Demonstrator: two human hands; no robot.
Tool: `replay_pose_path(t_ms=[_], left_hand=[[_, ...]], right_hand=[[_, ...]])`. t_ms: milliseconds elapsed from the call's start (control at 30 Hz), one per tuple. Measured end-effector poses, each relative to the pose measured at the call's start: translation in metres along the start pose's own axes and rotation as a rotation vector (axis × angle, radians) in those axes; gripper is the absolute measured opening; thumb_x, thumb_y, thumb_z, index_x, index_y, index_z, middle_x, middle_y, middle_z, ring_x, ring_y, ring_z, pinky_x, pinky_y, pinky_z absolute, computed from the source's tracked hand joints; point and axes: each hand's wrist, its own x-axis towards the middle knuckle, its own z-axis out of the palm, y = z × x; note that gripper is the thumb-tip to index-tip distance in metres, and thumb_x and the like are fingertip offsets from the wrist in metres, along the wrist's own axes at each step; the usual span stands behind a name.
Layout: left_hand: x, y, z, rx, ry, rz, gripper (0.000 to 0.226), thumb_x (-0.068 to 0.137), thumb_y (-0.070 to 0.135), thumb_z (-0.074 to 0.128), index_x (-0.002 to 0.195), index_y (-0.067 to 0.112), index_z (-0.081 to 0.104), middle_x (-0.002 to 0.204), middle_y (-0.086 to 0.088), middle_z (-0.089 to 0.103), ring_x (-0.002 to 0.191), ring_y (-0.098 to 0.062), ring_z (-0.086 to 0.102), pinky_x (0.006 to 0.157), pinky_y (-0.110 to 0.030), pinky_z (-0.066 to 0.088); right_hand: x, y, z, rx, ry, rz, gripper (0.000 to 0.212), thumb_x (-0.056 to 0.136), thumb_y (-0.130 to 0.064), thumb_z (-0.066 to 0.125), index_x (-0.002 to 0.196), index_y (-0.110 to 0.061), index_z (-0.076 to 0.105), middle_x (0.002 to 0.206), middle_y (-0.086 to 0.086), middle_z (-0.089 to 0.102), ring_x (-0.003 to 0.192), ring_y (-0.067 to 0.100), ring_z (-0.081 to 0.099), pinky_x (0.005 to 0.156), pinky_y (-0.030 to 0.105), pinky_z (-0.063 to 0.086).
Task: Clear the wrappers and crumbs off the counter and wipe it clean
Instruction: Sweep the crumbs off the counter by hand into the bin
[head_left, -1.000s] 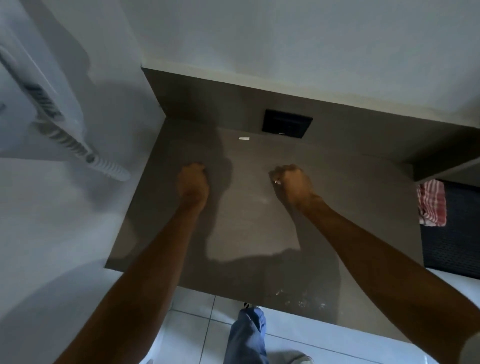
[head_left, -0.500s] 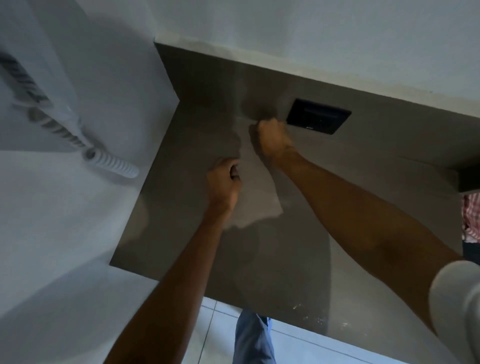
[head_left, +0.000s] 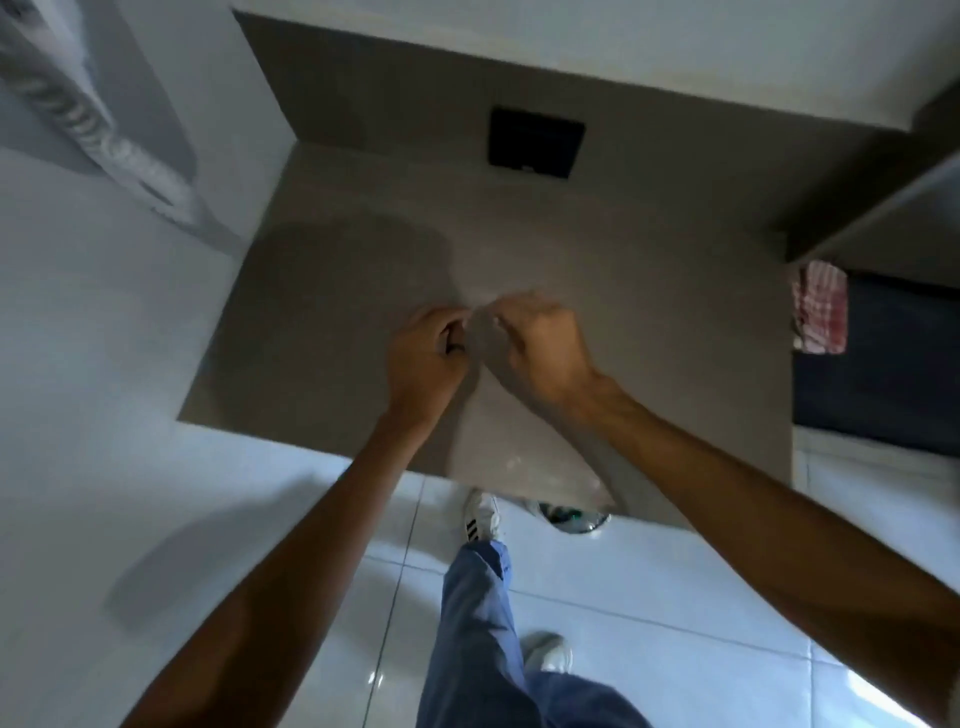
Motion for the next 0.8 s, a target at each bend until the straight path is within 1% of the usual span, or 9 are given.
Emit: replay_pose_path(t_ms=[33, 133, 233, 367, 433, 533, 667, 733, 800], left_hand=[[-0.026, 0.006, -0.003, -0.014, 0.009, 0.053, 0.032, 0.075, -0.006, 0.066, 0.095, 0.011, 0.083, 0.096, -0.007, 0.081, 0.088, -0.012, 0.070, 0.087, -0.003, 0.048], [-0.125, 0.017, -0.004, -0.098, -0.001, 0.143, 0.026, 0.077, -0.007, 0.068, 0.092, 0.010, 0.082, 0.095, -0.004, 0.081, 0.089, -0.001, 0.068, 0.088, -0.004, 0.051], [-0.223, 0.015, 0.012, -0.124, -0.078, 0.068, 0.019, 0.084, -0.002, 0.073, 0.091, 0.012, 0.083, 0.097, 0.000, 0.082, 0.091, -0.001, 0.071, 0.090, -0.011, 0.056], [-0.300, 0.007, 0.069, -0.169, -0.347, -0.185, 0.021, 0.081, -0.008, 0.073, 0.090, 0.007, 0.083, 0.091, -0.005, 0.083, 0.080, -0.004, 0.075, 0.078, -0.031, 0.067], [-0.314, -0.006, 0.116, -0.146, -0.402, -0.328, 0.018, 0.079, -0.006, 0.073, 0.087, 0.006, 0.084, 0.086, -0.007, 0.084, 0.075, -0.005, 0.075, 0.075, -0.028, 0.065], [-0.313, -0.036, 0.205, -0.087, -0.462, -0.472, 0.016, 0.080, 0.002, 0.073, 0.086, 0.010, 0.086, 0.083, -0.007, 0.085, 0.077, -0.019, 0.080, 0.075, -0.025, 0.063], [-0.304, -0.102, 0.336, -0.044, -0.577, -0.665, 0.023, 0.084, 0.011, 0.072, 0.103, 0.011, 0.084, 0.105, -0.010, 0.084, 0.102, -0.026, 0.078, 0.089, -0.034, 0.063], [-0.300, -0.127, 0.374, -0.065, -0.706, -0.707, 0.031, 0.088, 0.012, 0.070, 0.118, 0.013, 0.079, 0.121, -0.008, 0.080, 0.115, -0.024, 0.074, 0.096, -0.029, 0.059], [-0.300, -0.142, 0.389, -0.097, -0.807, -0.684, 0.035, 0.093, 0.013, 0.067, 0.127, 0.016, 0.074, 0.130, -0.006, 0.076, 0.119, -0.020, 0.070, 0.093, -0.024, 0.051]], right_hand=[[-0.035, -0.008, -0.007, 0.004, 0.015, -0.038, 0.019, 0.073, 0.007, 0.069, 0.089, -0.002, 0.076, 0.088, 0.014, 0.076, 0.076, 0.033, 0.069, 0.072, 0.035, 0.052], [-0.153, -0.021, -0.023, 0.033, -0.027, -0.074, 0.045, 0.057, 0.022, 0.062, 0.093, -0.002, 0.076, 0.089, 0.011, 0.076, 0.075, 0.031, 0.066, 0.069, 0.033, 0.056], [-0.257, -0.019, -0.019, 0.042, -0.122, 0.021, 0.043, 0.060, 0.023, 0.065, 0.090, -0.005, 0.078, 0.094, 0.009, 0.078, 0.082, 0.030, 0.073, 0.076, 0.033, 0.060], [-0.341, 0.028, 0.024, 0.126, -0.188, 0.524, 0.036, 0.074, 0.021, 0.061, 0.093, -0.004, 0.079, 0.094, 0.012, 0.080, 0.089, 0.032, 0.077, 0.081, 0.034, 0.062], [-0.360, 0.066, 0.060, 0.143, -0.155, 0.824, 0.032, 0.081, 0.013, 0.059, 0.094, -0.007, 0.080, 0.097, 0.012, 0.081, 0.091, 0.031, 0.076, 0.082, 0.028, 0.058], [-0.369, 0.132, 0.125, 0.150, -0.047, 1.144, 0.027, 0.083, 0.002, 0.061, 0.092, -0.013, 0.081, 0.098, 0.012, 0.080, 0.092, 0.030, 0.074, 0.074, 0.020, 0.048], [-0.376, 0.222, 0.225, 0.206, 0.062, 1.337, 0.021, 0.091, -0.012, 0.062, 0.101, -0.014, 0.080, 0.107, 0.016, 0.077, 0.101, 0.033, 0.071, 0.081, 0.027, 0.054], [-0.379, 0.254, 0.256, 0.269, 0.048, 1.391, 0.023, 0.090, -0.018, 0.067, 0.110, -0.012, 0.076, 0.113, 0.017, 0.075, 0.106, 0.033, 0.069, 0.089, 0.035, 0.057], [-0.383, 0.272, 0.269, 0.346, 0.011, 1.409, 0.036, 0.086, -0.023, 0.074, 0.121, -0.014, 0.069, 0.119, 0.013, 0.073, 0.112, 0.030, 0.068, 0.097, 0.039, 0.058]])
